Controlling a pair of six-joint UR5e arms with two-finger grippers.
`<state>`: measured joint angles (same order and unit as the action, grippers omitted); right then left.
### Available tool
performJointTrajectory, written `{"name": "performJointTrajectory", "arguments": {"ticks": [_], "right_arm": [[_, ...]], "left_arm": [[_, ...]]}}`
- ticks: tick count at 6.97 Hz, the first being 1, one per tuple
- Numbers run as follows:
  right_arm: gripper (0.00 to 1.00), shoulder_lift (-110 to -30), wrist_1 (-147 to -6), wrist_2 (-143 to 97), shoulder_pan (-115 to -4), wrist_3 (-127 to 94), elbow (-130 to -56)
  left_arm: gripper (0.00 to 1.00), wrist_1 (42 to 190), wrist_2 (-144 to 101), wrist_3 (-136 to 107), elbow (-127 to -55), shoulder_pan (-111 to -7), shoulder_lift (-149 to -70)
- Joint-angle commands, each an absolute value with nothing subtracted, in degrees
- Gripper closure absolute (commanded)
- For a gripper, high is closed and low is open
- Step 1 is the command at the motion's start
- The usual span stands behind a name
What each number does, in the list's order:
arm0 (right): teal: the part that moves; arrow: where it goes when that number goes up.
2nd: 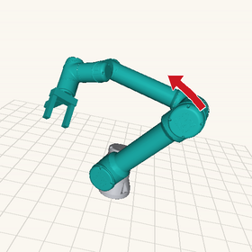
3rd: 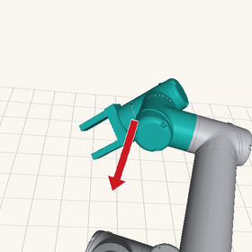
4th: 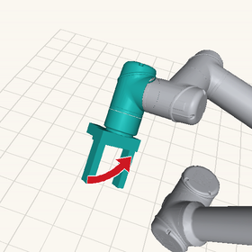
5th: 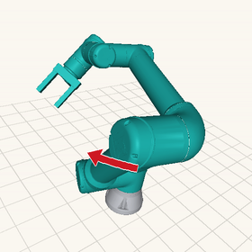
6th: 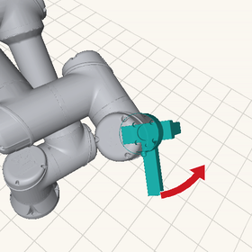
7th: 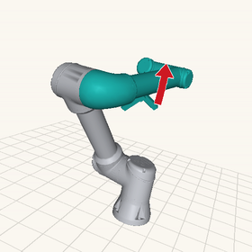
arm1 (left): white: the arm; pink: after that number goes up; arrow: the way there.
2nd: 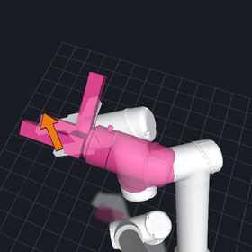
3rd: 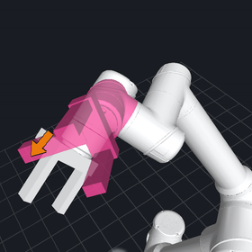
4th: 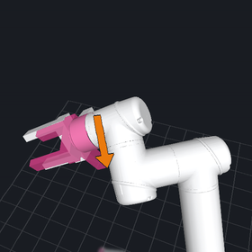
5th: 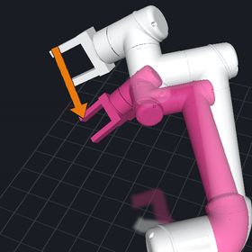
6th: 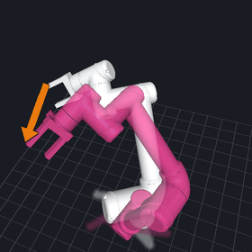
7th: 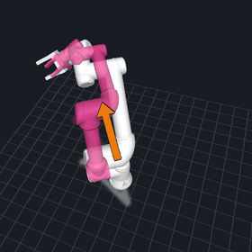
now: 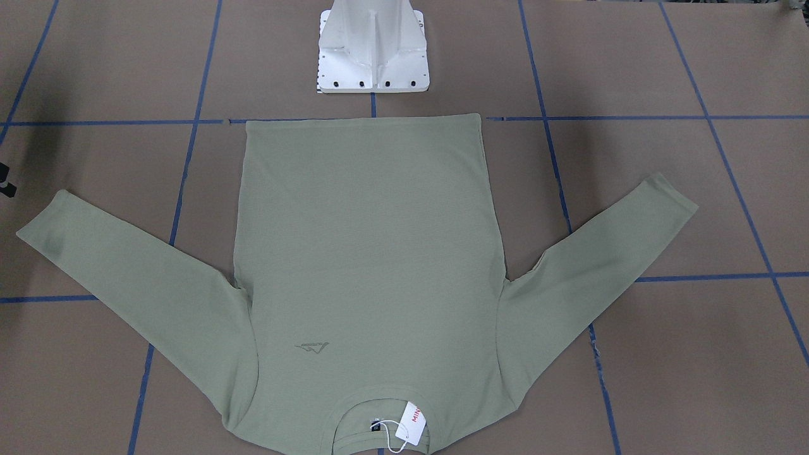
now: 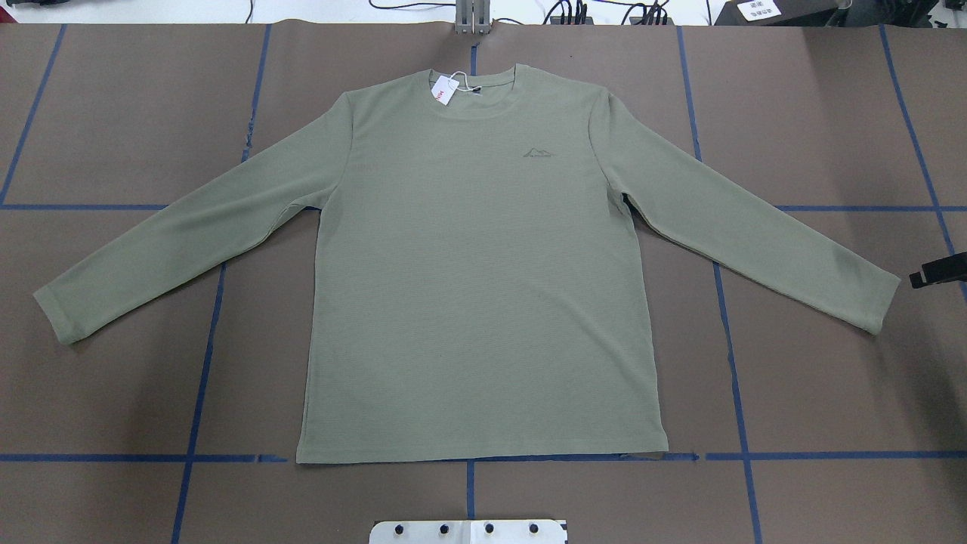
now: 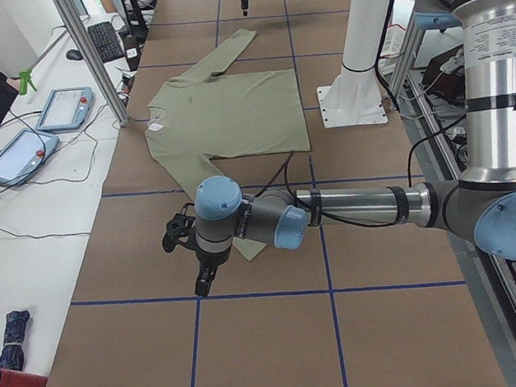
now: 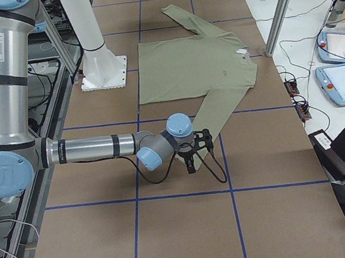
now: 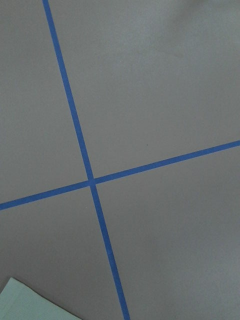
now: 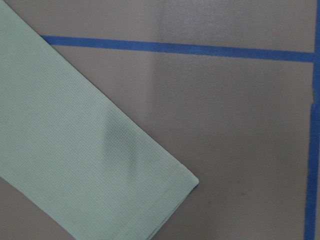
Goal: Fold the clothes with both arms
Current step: 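Lower the right gripper to the cuff of the sleeve nearest it and grasp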
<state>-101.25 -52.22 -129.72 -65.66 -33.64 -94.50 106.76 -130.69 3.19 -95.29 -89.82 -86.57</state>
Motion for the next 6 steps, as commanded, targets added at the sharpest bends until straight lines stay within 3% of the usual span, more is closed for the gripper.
{"name": "performJointTrajectory", "arguments": {"ticks": [1,3,6], "right_arm": [[0.0,-100.81,-48.87,-124.89,-59.95,-39.55,-93.43],[0.0,-96.88,-48.78,-124.98,-58.8,-39.55,-88.54],[0.0,-96.06,-48.78,-125.77,-58.62,-39.29,-86.75]], "left_arm": [[0.0,107.75,-130.69,3.25,-95.19,-89.74,-86.22],[0.0,107.84,-130.78,3.25,-95.27,-89.82,-86.22],[0.0,107.84,-130.78,3.16,-95.54,-89.82,-86.22]]}}
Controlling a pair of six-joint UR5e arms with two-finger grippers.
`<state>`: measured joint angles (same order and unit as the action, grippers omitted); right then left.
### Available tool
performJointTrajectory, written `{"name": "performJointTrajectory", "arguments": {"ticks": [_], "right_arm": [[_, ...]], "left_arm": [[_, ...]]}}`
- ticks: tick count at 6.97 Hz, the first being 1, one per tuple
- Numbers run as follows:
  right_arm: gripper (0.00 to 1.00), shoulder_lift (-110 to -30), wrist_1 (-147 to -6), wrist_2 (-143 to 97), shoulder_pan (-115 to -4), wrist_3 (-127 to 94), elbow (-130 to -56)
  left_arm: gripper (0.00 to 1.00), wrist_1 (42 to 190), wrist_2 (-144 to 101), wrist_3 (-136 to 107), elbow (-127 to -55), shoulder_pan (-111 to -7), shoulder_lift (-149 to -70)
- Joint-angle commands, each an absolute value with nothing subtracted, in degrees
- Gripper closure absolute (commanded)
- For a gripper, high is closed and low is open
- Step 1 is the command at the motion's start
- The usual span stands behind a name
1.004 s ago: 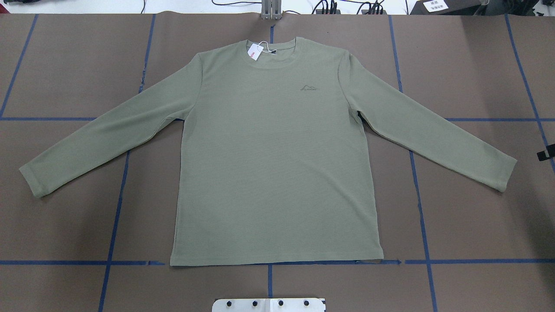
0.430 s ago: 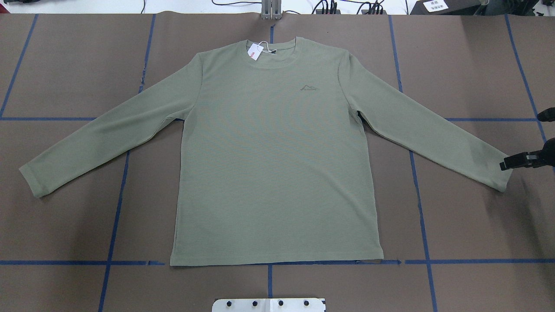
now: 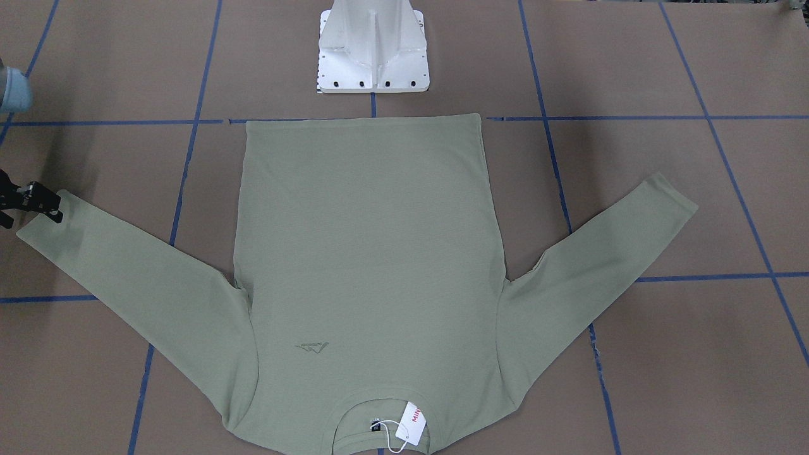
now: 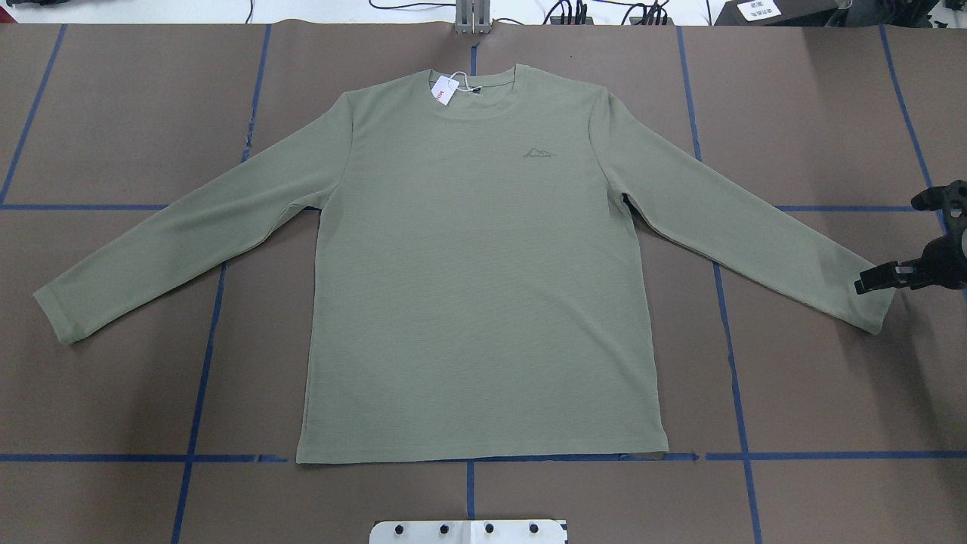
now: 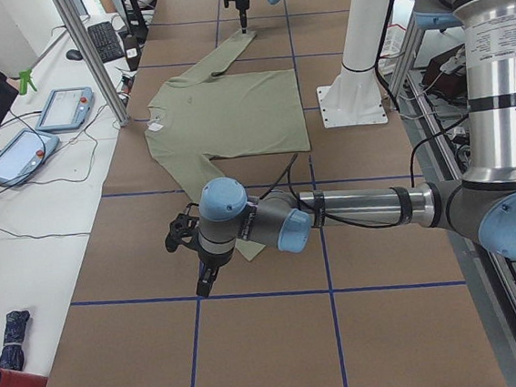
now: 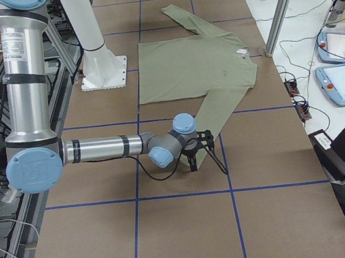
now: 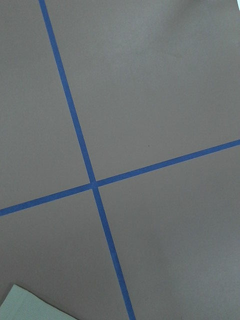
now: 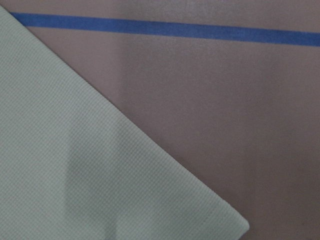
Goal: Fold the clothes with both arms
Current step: 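Lower the right gripper to the cuff of the sleeve nearest it and grasp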
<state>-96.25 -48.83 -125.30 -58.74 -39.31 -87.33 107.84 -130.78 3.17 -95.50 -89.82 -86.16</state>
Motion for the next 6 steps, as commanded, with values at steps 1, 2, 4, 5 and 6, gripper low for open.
{"name": "performJointTrajectory", "arguments": {"ticks": [1,2,4,5,6], "right_arm": [[0.0,-96.33,-48.78,-126.73,-58.62,-39.29,-86.84],[0.0,-96.76,-48.78,-128.04,-58.62,-39.29,-87.01],[0.04,-96.94,-48.87,-128.5,-58.45,-39.46,-87.1],[0.3,-96.94,-48.95,-128.5,-58.45,-39.46,-87.1],[0.62,-96.94,-48.96,-128.5,-58.45,-39.46,-87.1]], "left_arm": [[0.0,107.84,-130.78,3.16,-95.54,-89.82,-86.22],[0.0,107.84,-130.78,3.08,-95.62,-89.82,-86.22],[0.0,107.84,-130.78,3.08,-95.62,-89.82,-86.13],[0.0,107.84,-130.78,3.08,-95.62,-89.82,-86.22],[0.0,107.84,-130.78,3.08,-95.62,-89.82,-86.13]]}}
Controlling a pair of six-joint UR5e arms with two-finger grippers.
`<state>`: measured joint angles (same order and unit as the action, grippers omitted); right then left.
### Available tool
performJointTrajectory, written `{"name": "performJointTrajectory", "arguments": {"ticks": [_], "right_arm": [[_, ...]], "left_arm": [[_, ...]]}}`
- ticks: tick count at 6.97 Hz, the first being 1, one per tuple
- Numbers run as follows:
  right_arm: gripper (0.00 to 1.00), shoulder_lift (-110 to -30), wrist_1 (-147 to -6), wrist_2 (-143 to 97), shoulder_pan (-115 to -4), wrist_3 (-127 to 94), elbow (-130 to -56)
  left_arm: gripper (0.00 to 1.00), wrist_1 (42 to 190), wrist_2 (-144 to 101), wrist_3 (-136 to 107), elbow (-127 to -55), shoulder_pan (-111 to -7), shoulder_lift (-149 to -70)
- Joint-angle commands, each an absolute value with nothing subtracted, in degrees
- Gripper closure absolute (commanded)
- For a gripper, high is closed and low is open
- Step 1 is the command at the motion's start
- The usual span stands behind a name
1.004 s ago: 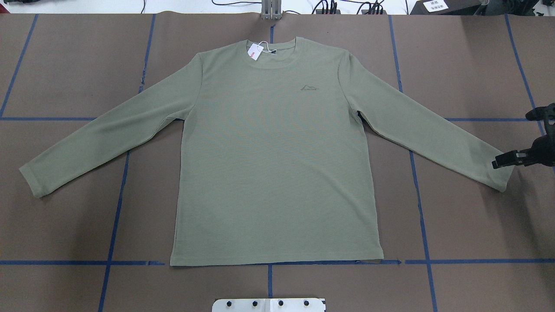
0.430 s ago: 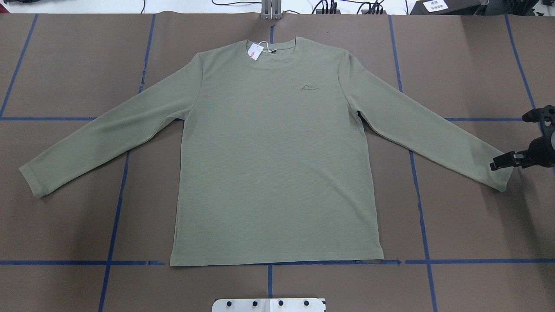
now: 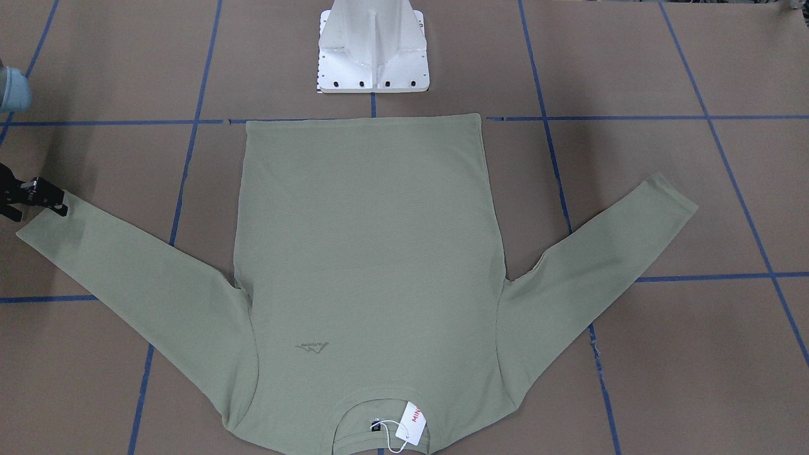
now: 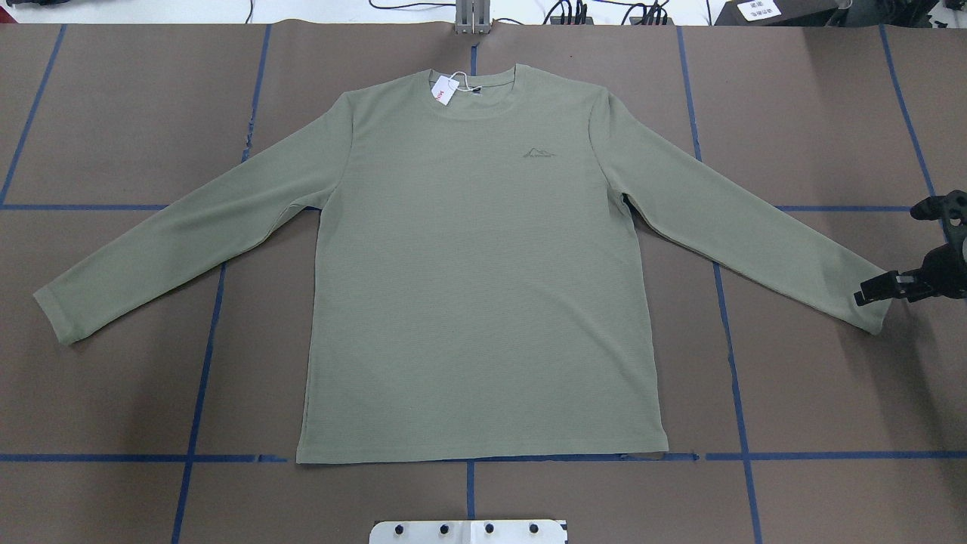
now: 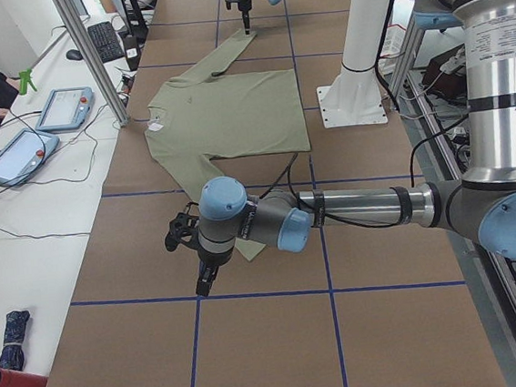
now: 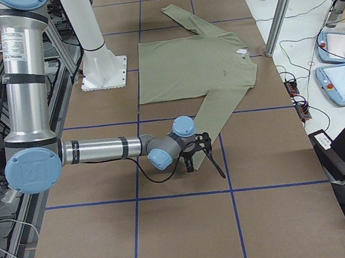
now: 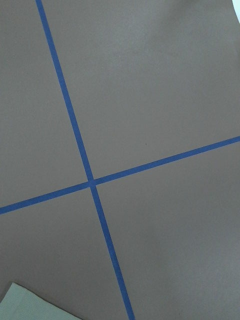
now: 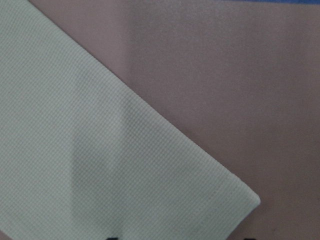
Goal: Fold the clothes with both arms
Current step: 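Lower the right gripper to the cuff of the sleeve nearest it and grasp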
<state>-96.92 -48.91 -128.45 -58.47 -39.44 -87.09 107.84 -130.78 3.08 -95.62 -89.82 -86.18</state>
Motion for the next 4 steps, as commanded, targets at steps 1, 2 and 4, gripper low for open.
{"name": "performJointTrajectory", "arguments": {"ticks": [1,2,4], "right_arm": [[0.79,-96.94,-48.96,-128.41,-58.45,-39.29,-87.1],[0.85,-96.94,-48.96,-128.41,-58.45,-39.29,-87.1],[1.0,-96.77,-49.04,-128.5,-58.54,-39.29,-87.62]], "left_arm": [[0.0,107.84,-130.78,3.08,-95.62,-89.82,-86.13],[0.0,107.84,-130.78,3.08,-95.62,-89.82,-86.22],[0.0,107.84,-130.78,3.08,-95.62,-89.82,-86.22]]}}
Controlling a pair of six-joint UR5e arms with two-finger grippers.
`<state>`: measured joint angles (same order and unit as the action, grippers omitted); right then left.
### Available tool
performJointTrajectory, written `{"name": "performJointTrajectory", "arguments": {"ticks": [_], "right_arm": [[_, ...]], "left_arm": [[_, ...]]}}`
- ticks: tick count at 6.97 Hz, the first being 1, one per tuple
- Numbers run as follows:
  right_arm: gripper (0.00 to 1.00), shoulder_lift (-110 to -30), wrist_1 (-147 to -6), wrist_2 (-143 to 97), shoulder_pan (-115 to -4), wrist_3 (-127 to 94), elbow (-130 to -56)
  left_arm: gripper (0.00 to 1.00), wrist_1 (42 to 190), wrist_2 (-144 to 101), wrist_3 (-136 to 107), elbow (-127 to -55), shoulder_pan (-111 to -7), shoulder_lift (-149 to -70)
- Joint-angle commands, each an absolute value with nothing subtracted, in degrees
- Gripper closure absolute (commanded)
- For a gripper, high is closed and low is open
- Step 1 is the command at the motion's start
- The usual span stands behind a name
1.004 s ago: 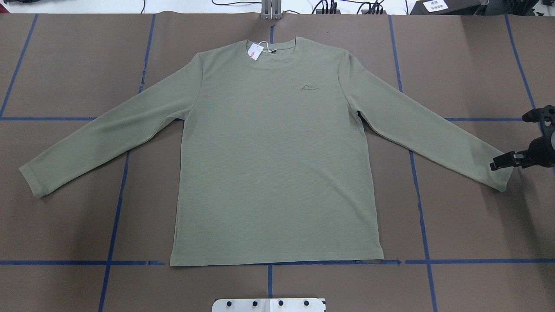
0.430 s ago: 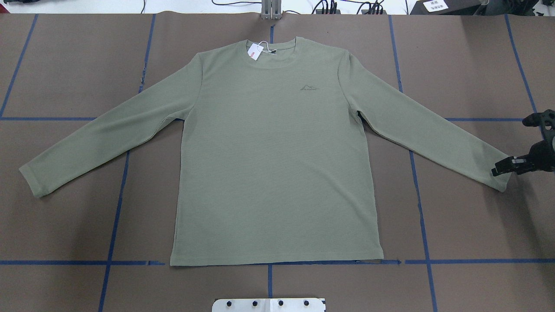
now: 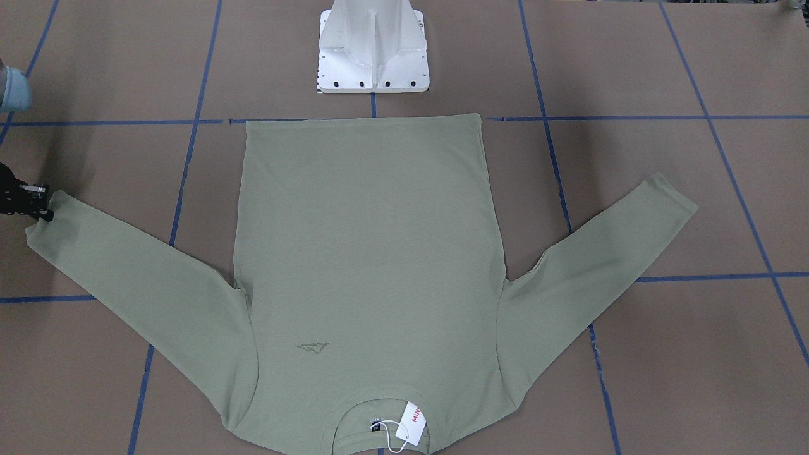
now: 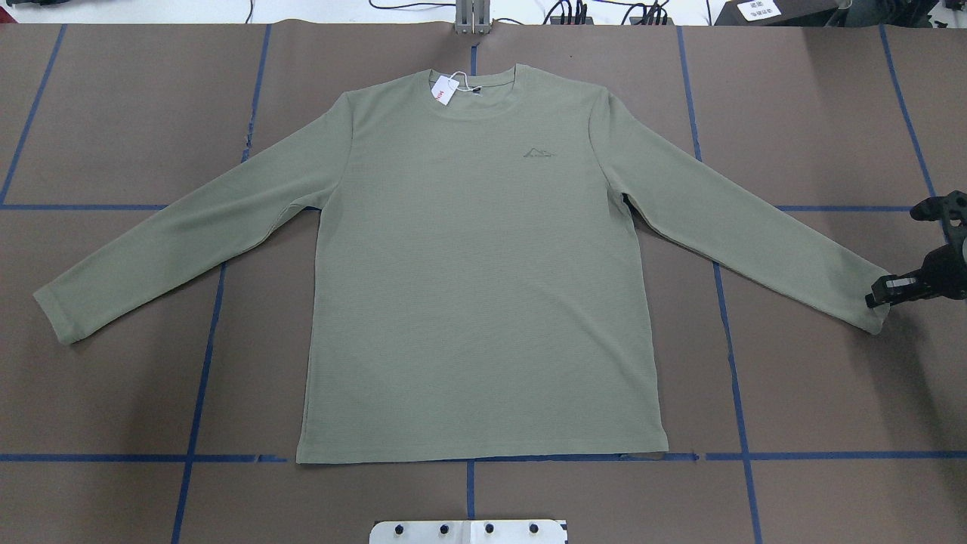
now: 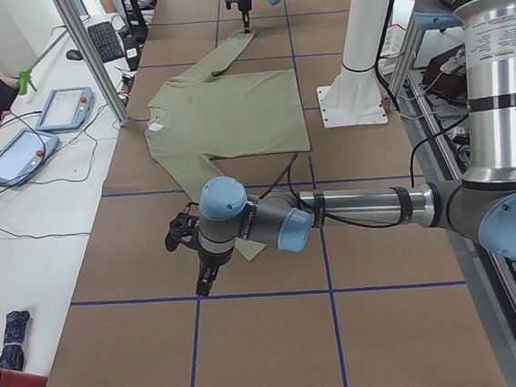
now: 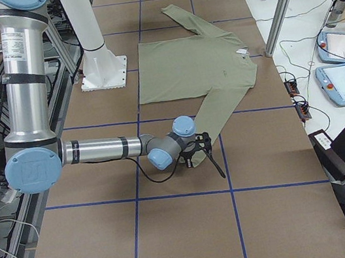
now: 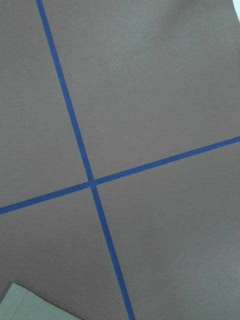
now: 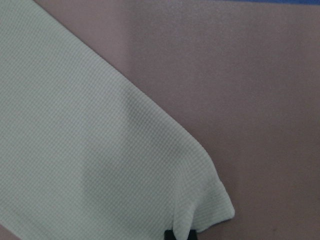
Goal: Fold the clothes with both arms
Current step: 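Lower the right gripper to the cuff of the sleeve nearest it and grasp, then lift the grasped sleeve and carry it across the shirt toward the other sleeve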
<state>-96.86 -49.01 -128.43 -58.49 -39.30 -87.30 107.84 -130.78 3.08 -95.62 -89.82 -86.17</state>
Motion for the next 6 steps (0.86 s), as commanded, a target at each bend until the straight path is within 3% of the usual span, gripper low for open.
{"name": "performJointTrajectory", "arguments": {"ticks": [1,3,6], "right_arm": [[1.0,-96.77,-49.57,-128.5,-58.62,-39.29,-89.11],[1.0,-95.64,-51.31,-129.8,-58.71,-39.72,-92.79],[1.0,-78.37,-70.61,-130.61,-59.94,-39.73,-94.83]], "left_arm": [[0.0,107.84,-130.78,2.99,-95.62,-89.82,-86.22],[0.0,107.84,-130.78,2.99,-95.62,-89.82,-86.22],[0.0,107.75,-130.87,2.81,-95.54,-89.82,-86.75]]}}
